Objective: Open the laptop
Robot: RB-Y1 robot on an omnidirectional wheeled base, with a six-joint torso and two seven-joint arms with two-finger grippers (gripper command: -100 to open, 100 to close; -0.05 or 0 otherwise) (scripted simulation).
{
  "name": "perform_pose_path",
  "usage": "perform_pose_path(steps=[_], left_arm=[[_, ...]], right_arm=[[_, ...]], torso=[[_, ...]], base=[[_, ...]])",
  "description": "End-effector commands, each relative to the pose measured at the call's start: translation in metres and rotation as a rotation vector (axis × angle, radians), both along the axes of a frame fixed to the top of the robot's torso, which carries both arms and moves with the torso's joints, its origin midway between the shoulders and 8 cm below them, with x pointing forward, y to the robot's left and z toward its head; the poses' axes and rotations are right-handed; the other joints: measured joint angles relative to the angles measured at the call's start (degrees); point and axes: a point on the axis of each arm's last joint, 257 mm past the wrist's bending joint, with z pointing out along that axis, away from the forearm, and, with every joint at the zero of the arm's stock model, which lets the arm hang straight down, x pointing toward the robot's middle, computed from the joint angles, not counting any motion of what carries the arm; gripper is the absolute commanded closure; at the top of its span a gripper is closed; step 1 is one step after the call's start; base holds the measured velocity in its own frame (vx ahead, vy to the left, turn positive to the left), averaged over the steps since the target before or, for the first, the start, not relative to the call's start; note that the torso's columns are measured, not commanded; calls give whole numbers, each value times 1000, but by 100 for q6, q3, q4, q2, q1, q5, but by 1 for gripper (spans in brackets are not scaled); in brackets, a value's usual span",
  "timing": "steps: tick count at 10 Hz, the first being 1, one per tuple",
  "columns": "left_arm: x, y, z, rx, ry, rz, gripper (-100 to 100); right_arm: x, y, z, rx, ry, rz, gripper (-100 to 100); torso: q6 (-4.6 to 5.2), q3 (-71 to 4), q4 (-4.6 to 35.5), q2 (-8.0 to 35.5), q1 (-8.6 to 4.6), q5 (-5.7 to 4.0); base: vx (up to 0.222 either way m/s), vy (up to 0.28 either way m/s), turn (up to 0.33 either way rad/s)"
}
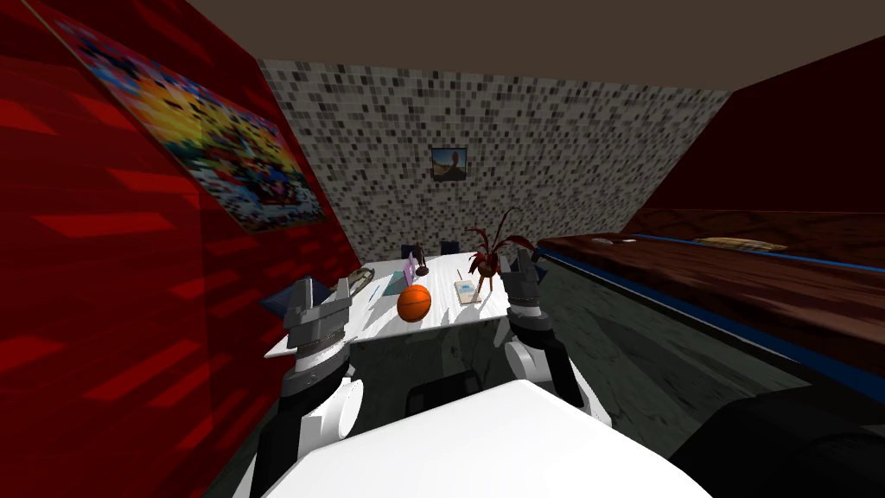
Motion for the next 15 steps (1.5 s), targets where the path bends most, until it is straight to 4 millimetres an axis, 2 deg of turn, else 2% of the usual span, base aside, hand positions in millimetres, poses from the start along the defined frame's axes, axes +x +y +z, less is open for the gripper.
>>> perform_pose_path(steps=[1, 9, 10, 12, 15], left_arm=[[0, 0, 0, 0, 0, 0, 0], [0, 0, 0, 0, 0, 0, 0], [7, -2, -5, 40, 25, -7, -100], [21, -1, -15, 98, 75, -2, -100], [40, 6, -28, 151, 139, 23, -100]], right_arm=[[0, 0, 0, 0, 0, 0, 0], [0, 0, 0, 0, 0, 0, 0], [0, 0, 0, 0, 0, 0, 0], [0, 0, 0, 0, 0, 0, 0], [0, 0, 0, 0, 0, 0, 0]], torso=[[0, -467, 235, 232, 0, 0], [0, -7073, 3537, 3539, 0, 0], [0, -7919, 3960, 3962, 0, 0], [0, -8426, 4205, 4208, 4, 1], [-1, -8457, 4228, 4228, 1, 0]], base=[[0, 0, 0], [0, 0, 0], [7, 4, -91], [3, 14, -132], [4, 23, -148]])
